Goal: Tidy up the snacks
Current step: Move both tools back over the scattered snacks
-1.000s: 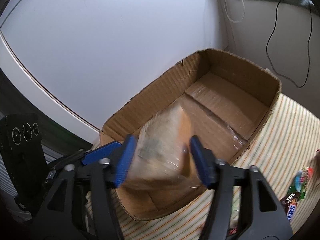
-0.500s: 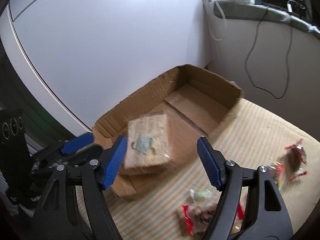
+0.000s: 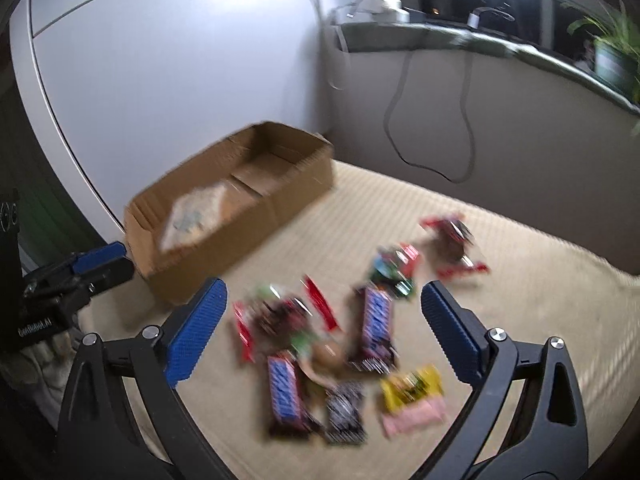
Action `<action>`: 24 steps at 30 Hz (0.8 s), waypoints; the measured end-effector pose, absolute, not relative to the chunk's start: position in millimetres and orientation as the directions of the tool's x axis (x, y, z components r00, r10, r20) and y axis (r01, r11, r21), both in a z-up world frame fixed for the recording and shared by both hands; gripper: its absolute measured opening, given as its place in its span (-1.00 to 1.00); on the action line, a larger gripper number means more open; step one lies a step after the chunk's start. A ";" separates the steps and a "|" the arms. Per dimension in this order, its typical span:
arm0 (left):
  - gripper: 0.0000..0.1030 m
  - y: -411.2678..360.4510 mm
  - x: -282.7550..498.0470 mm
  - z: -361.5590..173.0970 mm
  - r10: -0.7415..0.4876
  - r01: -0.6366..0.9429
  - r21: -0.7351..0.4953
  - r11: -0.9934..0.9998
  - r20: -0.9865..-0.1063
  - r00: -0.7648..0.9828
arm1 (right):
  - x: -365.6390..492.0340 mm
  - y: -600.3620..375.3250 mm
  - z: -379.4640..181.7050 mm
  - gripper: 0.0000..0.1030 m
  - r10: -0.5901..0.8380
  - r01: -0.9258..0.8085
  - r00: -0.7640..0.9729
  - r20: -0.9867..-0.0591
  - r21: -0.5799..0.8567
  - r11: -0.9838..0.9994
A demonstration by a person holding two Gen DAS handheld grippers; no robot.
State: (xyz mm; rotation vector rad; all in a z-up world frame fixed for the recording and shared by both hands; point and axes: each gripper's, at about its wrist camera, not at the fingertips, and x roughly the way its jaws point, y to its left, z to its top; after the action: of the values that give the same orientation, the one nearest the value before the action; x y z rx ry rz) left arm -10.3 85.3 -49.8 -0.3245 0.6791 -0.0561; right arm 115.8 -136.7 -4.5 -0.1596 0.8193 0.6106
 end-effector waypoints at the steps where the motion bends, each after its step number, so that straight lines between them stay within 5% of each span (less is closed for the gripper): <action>1: 0.02 80.4 -10.9 -52.0 -0.169 -0.045 -0.318 0.947 -0.611 0.773 | 113.5 -145.9 -7.2 0.93 0.436 -0.557 0.526 -0.730 0.092 0.826; 7: 0.01 51.0 -5.9 -67.6 -0.228 0.001 -0.335 0.942 -0.640 0.734 | 110.4 -191.7 -22.9 0.93 0.396 -0.482 0.533 -0.748 0.117 0.869; 10: -0.16 38.7 -1.1 -72.5 -0.241 0.022 -0.324 0.946 -0.654 0.717 | 109.4 -207.1 -33.1 0.91 0.367 -0.456 0.531 -0.764 0.107 0.883; 17: -0.27 19.7 20.2 -74.9 -0.233 0.058 -0.274 0.960 -0.667 0.707 | 101.6 -213.3 -50.2 0.43 0.357 -0.493 0.490 -0.796 0.084 0.866; 24: -0.27 6.0 46.6 -86.6 -0.208 0.082 -0.209 0.974 -0.704 0.679 | 109.4 -201.1 -55.6 0.28 0.369 -0.537 0.459 -0.808 0.078 0.840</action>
State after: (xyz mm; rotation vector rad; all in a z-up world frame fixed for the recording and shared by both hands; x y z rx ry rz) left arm 46.6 6.0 -86.6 -0.1658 0.8093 -0.1636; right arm 109.4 -201.1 -55.6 -0.1985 0.9401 0.5626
